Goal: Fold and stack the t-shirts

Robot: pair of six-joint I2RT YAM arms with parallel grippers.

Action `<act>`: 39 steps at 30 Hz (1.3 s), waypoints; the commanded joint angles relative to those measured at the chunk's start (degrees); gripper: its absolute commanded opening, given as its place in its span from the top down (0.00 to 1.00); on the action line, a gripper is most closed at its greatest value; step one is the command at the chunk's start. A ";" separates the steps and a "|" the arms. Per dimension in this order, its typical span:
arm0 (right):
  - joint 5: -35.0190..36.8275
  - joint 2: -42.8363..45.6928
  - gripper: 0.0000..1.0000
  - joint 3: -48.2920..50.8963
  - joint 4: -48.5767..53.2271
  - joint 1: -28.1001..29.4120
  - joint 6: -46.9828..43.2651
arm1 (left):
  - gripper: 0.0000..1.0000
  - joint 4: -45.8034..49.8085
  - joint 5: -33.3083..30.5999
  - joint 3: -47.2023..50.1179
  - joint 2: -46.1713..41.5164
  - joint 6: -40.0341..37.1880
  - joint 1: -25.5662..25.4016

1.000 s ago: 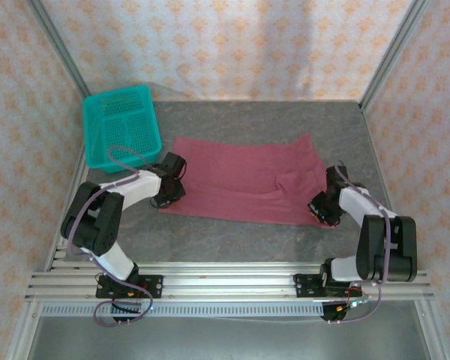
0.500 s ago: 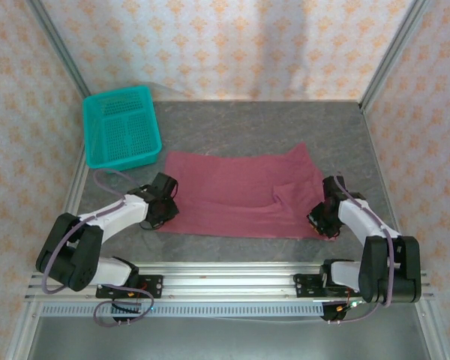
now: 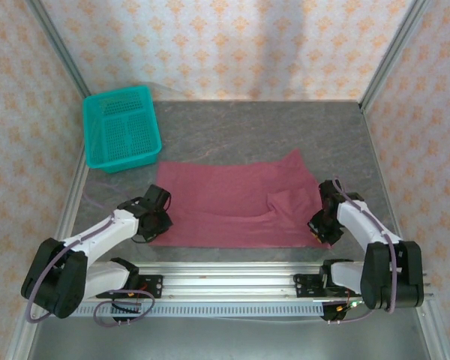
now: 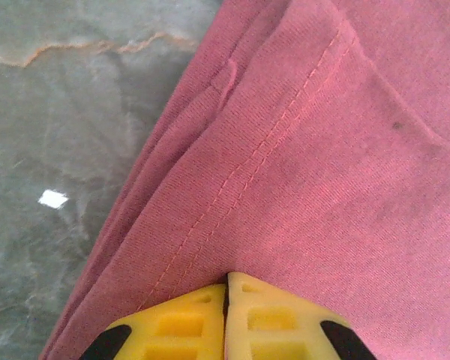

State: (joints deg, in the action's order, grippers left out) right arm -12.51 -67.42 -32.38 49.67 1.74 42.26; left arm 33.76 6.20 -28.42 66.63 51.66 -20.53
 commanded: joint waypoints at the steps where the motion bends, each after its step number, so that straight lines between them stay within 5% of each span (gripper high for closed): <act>1: 2.09 1.94 0.87 -1.56 3.72 0.46 1.82 | 0.89 10.85 -0.45 0.76 -1.35 0.98 -0.12; 3: 1.76 4.63 0.81 -3.89 4.12 0.64 1.62 | 0.77 14.38 -1.06 -3.65 -4.70 0.30 -0.12; 6: 1.96 7.38 0.59 -10.64 4.78 0.64 -0.81 | 0.42 19.25 -4.83 -14.59 -7.26 -3.27 0.32; 9: -1.10 3.40 0.41 -19.71 3.84 0.64 -8.59 | 0.27 22.27 -3.17 -25.92 -2.80 -9.74 5.69; 13: -5.48 -9.23 0.34 -33.66 4.43 0.66 -20.77 | 0.25 23.70 1.31 -36.84 8.36 -18.91 13.19; 21: -5.92 -31.29 0.34 -53.53 4.19 0.54 -31.42 | 0.34 16.02 6.55 -44.52 27.84 -30.11 18.19; 39: -7.39 -45.22 0.35 -60.60 -0.28 0.22 -31.87 | 0.36 4.71 2.50 -53.14 47.71 -33.11 21.85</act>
State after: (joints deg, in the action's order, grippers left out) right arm -19.81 -111.57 -90.83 50.43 2.11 11.25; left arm 40.07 11.14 -78.83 111.42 20.47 0.84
